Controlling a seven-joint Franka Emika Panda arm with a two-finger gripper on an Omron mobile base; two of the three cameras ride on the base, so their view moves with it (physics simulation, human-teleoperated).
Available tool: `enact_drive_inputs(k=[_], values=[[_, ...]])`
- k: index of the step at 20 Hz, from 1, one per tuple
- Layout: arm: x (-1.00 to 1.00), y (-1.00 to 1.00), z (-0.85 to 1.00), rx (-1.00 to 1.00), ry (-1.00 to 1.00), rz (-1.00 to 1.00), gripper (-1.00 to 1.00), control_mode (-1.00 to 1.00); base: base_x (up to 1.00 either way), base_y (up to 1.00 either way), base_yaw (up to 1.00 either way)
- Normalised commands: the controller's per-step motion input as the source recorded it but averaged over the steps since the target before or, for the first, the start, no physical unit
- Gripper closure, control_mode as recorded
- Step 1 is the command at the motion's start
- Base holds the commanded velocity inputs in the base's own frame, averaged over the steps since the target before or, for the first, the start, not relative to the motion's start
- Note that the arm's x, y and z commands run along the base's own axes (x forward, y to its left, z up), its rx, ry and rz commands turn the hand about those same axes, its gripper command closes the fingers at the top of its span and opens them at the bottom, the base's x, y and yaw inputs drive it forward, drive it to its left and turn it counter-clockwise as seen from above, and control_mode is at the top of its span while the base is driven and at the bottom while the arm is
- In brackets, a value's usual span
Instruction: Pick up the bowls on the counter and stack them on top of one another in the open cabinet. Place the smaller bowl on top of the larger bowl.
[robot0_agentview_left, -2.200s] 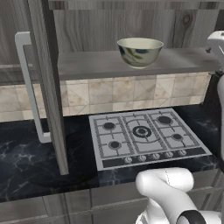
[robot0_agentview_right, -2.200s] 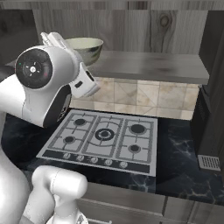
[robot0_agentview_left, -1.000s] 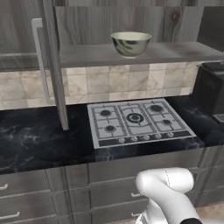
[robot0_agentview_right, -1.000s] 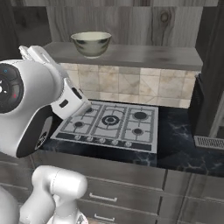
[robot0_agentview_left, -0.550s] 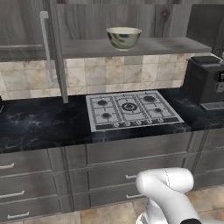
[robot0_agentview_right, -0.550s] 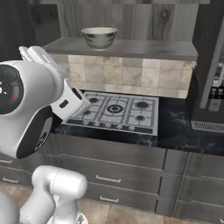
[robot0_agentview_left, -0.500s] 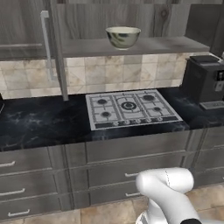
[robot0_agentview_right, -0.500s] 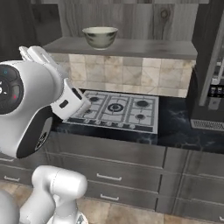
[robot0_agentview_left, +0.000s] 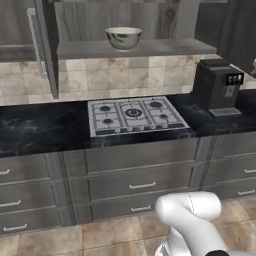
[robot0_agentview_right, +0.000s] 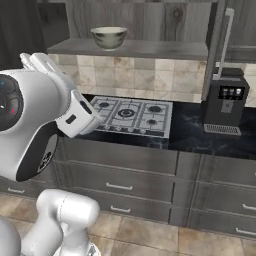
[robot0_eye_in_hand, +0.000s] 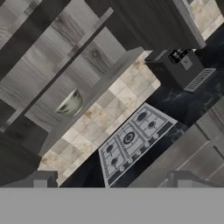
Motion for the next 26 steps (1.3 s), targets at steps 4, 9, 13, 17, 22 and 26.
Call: enact_drive_inputs(k=[4,9,13,17,22,26], values=[[0.00,0.00,0.00,0.00,0.00,0.00,-1.00,1.00,-0.33,-0.58,0.00],[0.00,0.00,0.00,0.00,0.00,0.00,-1.00,1.00,-0.33,-0.58,0.00],[0.00,0.00,0.00,0.00,0.00,0.00,-1.00,1.00,-0.32,-0.58,0.00],[0.00,0.00,0.00,0.00,0.00,0.00,-1.00,1.00,-0.23,-0.61,0.00],[0.00,0.00,0.00,0.00,0.00,0.00,-1.00,1.00,-0.07,-0.62,0.00],[0.00,0.00,0.00,0.00,0.00,0.00,-1.00,1.00,0.04,-0.62,0.00]])
